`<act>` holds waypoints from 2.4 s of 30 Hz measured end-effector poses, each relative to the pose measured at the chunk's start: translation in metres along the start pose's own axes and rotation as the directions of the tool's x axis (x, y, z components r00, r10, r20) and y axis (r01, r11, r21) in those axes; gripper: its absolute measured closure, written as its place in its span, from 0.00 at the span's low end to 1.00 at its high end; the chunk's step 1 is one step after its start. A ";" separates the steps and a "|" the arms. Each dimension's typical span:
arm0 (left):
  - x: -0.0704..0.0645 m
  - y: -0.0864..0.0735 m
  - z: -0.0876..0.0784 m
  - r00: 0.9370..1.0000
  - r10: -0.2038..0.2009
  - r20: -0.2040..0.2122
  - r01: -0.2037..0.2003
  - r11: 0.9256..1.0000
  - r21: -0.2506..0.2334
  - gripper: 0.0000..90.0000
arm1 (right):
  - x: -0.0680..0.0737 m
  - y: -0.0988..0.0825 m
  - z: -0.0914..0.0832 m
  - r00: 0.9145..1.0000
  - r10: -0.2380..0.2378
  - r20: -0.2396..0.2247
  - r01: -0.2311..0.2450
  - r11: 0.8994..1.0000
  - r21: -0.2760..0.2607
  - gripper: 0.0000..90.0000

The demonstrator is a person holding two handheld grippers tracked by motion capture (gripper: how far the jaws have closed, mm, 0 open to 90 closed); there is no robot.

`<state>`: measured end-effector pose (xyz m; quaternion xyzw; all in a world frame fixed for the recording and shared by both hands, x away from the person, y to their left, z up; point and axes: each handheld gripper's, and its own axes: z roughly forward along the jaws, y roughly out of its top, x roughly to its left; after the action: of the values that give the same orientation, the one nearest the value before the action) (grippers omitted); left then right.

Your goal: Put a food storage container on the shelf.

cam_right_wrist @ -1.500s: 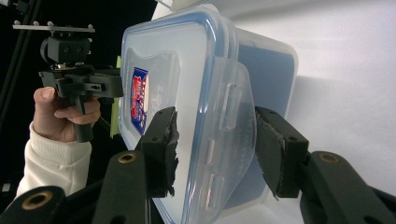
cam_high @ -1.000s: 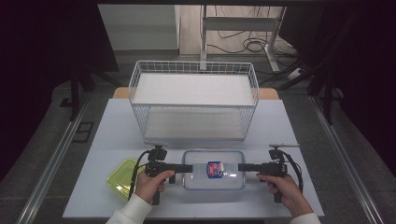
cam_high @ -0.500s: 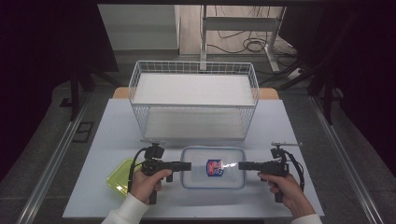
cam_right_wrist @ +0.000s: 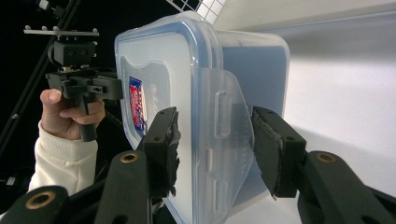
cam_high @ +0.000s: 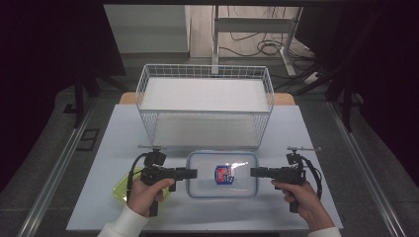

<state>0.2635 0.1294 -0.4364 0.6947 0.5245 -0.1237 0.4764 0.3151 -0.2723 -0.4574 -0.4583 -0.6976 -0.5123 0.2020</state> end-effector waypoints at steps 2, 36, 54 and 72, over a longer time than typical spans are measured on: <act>0.000 0.001 -0.001 1.000 0.001 0.001 -0.001 1.000 -0.001 0.58 | 0.002 0.001 0.001 1.000 -0.002 0.002 0.002 1.000 0.000 0.59; -0.015 0.065 -0.050 0.994 0.099 0.053 -0.092 0.990 -0.110 0.58 | 0.074 0.077 -0.007 0.989 -0.131 0.064 0.135 0.989 -0.055 0.59; -0.018 0.111 -0.063 0.989 0.129 0.078 -0.117 0.984 -0.137 0.59 | 0.093 0.120 -0.012 0.982 -0.167 0.085 0.175 0.981 -0.089 0.59; 0.008 0.191 -0.073 0.987 0.116 0.115 -0.098 0.984 -0.150 0.60 | 0.094 0.199 0.007 0.984 -0.154 0.085 0.164 0.978 -0.125 0.59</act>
<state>0.4044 0.1934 -0.3026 0.6767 0.4633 -0.1024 0.5629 0.4377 -0.2142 -0.2840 -0.4322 -0.7037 -0.5544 0.1034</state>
